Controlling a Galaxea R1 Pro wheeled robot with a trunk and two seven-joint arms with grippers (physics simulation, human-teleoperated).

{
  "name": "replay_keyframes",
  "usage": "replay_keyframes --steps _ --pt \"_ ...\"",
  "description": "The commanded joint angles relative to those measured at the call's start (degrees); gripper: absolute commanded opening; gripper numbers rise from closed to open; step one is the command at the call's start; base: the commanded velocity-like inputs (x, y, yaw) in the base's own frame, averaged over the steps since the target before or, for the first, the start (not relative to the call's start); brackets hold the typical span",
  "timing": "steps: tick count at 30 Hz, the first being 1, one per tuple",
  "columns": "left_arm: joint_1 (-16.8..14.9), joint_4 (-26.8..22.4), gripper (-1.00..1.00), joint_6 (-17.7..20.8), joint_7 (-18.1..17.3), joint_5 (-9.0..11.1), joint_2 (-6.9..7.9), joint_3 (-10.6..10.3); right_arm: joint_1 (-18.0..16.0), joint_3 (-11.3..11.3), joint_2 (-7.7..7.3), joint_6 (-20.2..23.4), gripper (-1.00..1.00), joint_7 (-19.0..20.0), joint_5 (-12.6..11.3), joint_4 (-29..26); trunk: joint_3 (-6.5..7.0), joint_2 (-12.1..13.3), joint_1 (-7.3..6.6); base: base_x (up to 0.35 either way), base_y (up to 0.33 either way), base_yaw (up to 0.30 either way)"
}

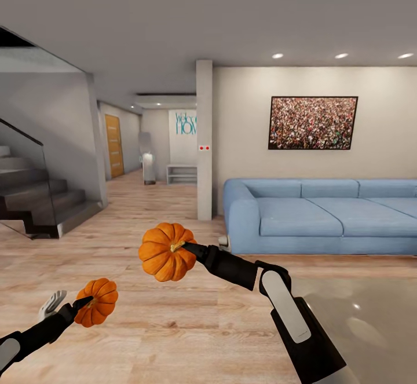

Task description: Place each of the two pumpkins and all three candles from the living room inside a cabinet in the living room (use any cabinet), then make sure every cabinet is closed, and position the cauldron so it is next to a table in the living room.

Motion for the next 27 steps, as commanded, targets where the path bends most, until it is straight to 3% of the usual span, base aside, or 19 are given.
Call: replay_keyframes --steps 1,27 --pt "0.0 0.0 -1.0 0.2 0.0 0.5 0.06 -0.3 0.0 -0.1 0.02 0.2 -1.0 0.1 0.1 0.0 0.03 0.4 -0.23 0.0 0.0 0.0" --pt "0.0 0.0 -1.0 0.2 0.0 0.5 0.06 -0.3 0.0 -0.1 0.02 0.2 -1.0 0.1 0.1 0.0 2.67 10.8 -5.94 0.0 0.0 0.0"
